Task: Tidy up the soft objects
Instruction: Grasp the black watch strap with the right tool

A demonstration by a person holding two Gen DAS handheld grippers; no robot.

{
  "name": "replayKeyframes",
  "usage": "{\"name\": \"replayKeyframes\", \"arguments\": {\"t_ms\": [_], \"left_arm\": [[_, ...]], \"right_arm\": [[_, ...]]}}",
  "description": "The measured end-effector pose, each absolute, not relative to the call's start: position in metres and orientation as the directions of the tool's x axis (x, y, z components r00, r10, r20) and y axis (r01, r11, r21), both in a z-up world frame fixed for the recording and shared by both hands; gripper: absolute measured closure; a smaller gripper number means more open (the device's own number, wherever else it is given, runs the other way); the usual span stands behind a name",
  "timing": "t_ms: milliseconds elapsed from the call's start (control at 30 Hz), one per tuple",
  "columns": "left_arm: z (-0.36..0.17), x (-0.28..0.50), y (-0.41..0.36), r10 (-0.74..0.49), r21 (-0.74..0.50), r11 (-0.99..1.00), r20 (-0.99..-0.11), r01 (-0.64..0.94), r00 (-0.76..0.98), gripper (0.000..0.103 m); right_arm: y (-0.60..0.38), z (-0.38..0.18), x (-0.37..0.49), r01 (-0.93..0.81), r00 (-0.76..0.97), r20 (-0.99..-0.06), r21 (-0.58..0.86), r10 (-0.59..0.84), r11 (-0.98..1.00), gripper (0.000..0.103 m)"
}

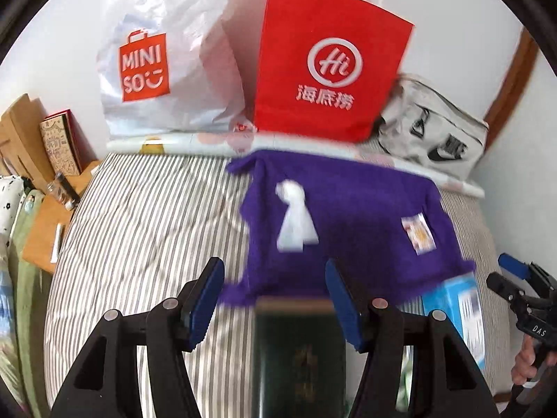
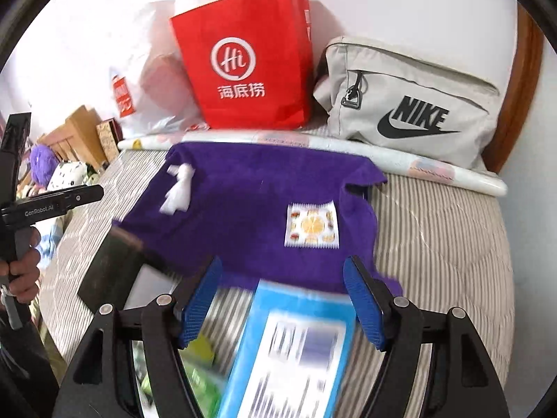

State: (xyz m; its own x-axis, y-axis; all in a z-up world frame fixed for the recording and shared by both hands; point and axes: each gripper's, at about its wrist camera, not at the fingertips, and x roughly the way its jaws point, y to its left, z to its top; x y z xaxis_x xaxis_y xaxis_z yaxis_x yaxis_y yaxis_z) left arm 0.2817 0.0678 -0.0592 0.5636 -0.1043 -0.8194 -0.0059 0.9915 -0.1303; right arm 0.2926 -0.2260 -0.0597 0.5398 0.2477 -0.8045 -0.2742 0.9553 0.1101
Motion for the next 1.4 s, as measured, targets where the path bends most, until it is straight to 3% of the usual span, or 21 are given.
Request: {"name": "replayKeyframes", "arguments": {"t_ms": [633, 867, 1033, 1300, 1400], "left_arm": [[-0.109, 0.168, 0.062, -0.196, -0.228, 0.974, -0.826, 0.004, 0.529, 0.045], [-0.122, 0.161, 0.080, -0.180, -0.232, 0.972, -0.840, -0.039, 0.513, 0.045], [-0.128, 0.157, 0.099, -0.181, -0.252, 0.965, -0.840, -0.073, 0.512, 0.045], [-0.133, 0.156, 0.109, -0.206, -0.278, 0.958, -0.837, -0.070, 0.507, 0.045], [-0.134, 0.155, 0.111, -0.212, -0.284, 0.956, -0.836, -0.068, 0.506, 0.045]], "right_arm": [[-0.177, -0.090, 0.159, -0.442, 0.485, -0.784, 0.163, 0.388, 0.882, 0.032], [-0.127, -0.088, 0.147, -0.571, 0.523, -0.771, -0.001, 0.363, 0.821, 0.045], [-0.097, -0.102, 0.143, -0.638, 0.541, -0.803, -0.198, 0.251, 0.744, 0.063], [-0.069, -0.131, 0.139, -0.683, 0.566, -0.818, -0.395, 0.103, 0.614, 0.064], [-0.067, -0.136, 0.142, -0.705, 0.529, -0.841, -0.359, 0.116, 0.612, 0.083]]}}
